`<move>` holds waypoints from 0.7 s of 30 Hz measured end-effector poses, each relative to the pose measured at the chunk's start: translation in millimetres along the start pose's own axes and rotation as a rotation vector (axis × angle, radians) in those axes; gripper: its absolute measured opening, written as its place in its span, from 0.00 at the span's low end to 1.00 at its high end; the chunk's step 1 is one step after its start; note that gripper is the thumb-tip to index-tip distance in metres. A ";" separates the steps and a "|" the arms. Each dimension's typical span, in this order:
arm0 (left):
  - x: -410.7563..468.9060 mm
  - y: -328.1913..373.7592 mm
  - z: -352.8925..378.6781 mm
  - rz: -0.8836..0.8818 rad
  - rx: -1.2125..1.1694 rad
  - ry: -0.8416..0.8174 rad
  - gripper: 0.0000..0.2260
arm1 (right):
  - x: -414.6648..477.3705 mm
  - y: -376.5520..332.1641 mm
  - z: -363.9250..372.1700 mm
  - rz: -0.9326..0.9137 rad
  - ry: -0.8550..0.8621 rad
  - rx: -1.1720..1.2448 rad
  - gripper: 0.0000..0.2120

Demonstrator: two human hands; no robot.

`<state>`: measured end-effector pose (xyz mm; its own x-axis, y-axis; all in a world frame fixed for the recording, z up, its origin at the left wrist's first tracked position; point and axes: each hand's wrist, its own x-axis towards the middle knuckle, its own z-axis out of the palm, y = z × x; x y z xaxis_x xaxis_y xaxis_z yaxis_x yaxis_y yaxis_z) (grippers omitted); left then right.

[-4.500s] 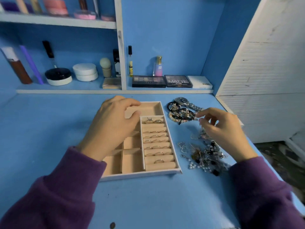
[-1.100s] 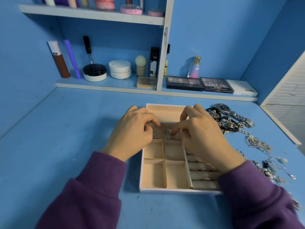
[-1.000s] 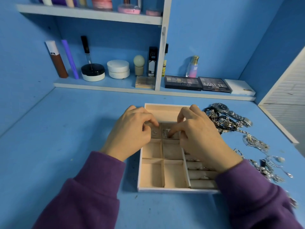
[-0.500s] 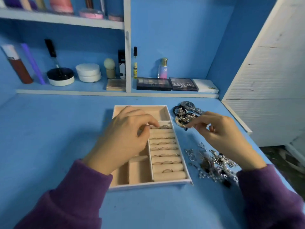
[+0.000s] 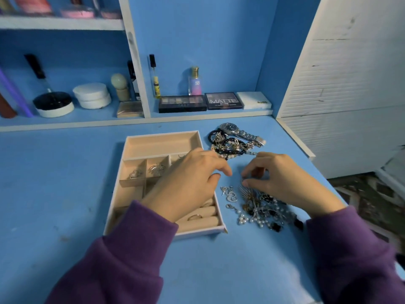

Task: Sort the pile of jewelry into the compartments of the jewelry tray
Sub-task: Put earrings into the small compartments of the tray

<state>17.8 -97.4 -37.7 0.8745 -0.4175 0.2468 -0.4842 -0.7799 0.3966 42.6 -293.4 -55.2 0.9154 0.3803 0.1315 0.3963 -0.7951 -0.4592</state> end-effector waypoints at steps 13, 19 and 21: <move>15.9 11.1 1.5 0.036 0.239 -0.314 0.16 | -2.6 -7.4 8.3 -0.013 0.245 0.269 0.06; 21.7 13.6 5.1 0.073 0.275 -0.297 0.13 | -0.5 -8.1 10.8 -0.043 0.317 0.256 0.06; 22.8 13.7 5.2 0.072 0.257 -0.292 0.10 | 0.0 -7.2 11.4 -0.048 0.327 0.238 0.07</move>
<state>31.3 -120.0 -31.3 0.8274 -0.5615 -0.0106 -0.5544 -0.8197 0.1442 39.0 -282.3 -62.0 0.8858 0.2135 0.4121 0.4465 -0.6343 -0.6311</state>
